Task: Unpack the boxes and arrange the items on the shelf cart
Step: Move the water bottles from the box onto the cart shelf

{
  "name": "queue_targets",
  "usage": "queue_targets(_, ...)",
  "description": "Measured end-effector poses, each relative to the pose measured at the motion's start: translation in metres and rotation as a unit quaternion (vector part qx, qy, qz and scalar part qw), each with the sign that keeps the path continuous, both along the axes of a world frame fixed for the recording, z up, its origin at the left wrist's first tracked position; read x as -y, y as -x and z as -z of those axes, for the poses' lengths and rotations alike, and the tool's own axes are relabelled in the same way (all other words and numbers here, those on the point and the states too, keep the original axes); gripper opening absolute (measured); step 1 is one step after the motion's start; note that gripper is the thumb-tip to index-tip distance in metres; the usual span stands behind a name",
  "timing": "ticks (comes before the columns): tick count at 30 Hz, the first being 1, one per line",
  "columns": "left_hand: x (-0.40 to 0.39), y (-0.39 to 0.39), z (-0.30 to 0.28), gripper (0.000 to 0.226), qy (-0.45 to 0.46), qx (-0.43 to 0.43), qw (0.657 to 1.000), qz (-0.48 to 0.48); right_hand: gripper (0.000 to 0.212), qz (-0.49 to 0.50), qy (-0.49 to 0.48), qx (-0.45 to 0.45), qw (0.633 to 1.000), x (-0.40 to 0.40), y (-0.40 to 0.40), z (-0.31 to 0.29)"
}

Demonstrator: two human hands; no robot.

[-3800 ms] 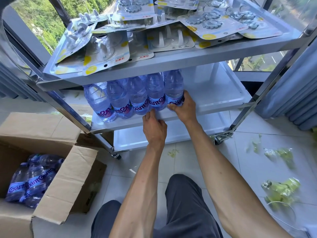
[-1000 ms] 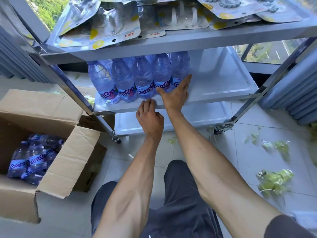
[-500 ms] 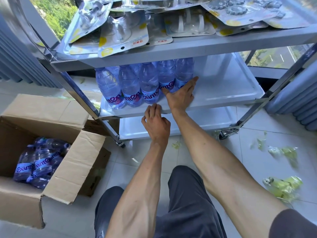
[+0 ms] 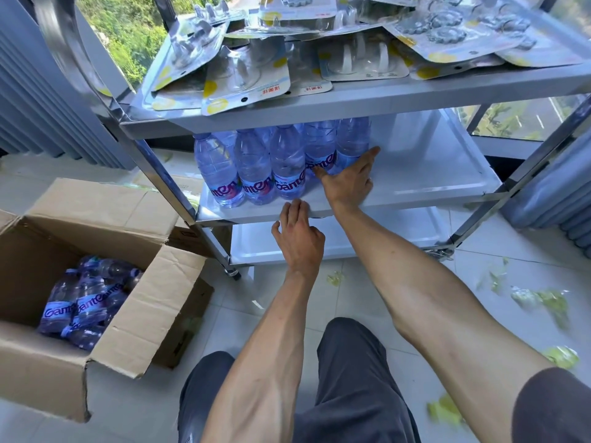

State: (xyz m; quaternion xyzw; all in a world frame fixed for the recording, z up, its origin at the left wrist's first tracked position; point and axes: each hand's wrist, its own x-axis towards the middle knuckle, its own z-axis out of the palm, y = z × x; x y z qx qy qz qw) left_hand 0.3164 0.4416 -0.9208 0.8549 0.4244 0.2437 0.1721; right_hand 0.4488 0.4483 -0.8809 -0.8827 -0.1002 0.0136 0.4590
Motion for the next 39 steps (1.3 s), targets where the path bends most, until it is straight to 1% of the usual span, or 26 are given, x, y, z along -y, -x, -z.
queue_targets(11,0.002,-0.004,0.000,0.057,0.011,-0.006,1.000,-0.001,0.130,0.008,0.001,0.006,1.000,-0.001,-0.012,0.004)
queue_targets(13,0.004,-0.003,0.000,0.057,0.014,-0.003,1.000,-0.005,0.116,0.000,-0.015,0.007,1.000,0.002,-0.015,0.007)
queue_targets(16,0.005,-0.003,0.003,0.058,0.016,0.002,1.000,-0.008,0.087,0.007,-0.016,0.036,0.999,0.009,-0.020,0.016)
queue_targets(18,0.005,-0.002,0.005,0.058,0.009,0.000,1.000,-0.003,0.081,0.009,-0.008,0.053,0.999,0.011,-0.022,0.021)
queue_targets(23,0.001,-0.001,0.002,0.056,0.006,-0.009,1.000,-0.002,0.082,0.028,0.050,0.063,0.996,0.001,-0.027,0.018)
queue_targets(26,0.000,-0.001,0.003,0.057,0.009,-0.002,1.000,0.000,0.076,0.033,0.068,0.055,0.996,-0.001,-0.037,0.014)
queue_targets(28,0.001,-0.001,0.003,0.057,0.008,-0.001,1.000,-0.004,0.074,0.046,0.057,0.043,0.996,-0.001,-0.044,0.014)
queue_targets(32,0.000,-0.003,0.003,0.056,0.008,0.010,1.000,-0.007,0.084,0.080,0.024,0.038,0.996,-0.002,-0.048,0.015)
queue_targets(35,0.000,-0.005,0.004,0.055,0.014,0.012,1.000,-0.010,0.089,0.039,-0.022,0.057,0.997,-0.004,-0.045,0.018)
queue_targets(37,0.001,-0.005,0.005,0.056,0.015,0.015,1.000,-0.012,0.084,0.016,-0.062,0.058,0.996,-0.002,-0.043,0.018)
queue_targets(39,0.001,-0.006,0.005,0.056,0.013,0.014,1.000,-0.012,0.078,0.019,-0.074,0.071,0.995,-0.001,-0.043,0.019)
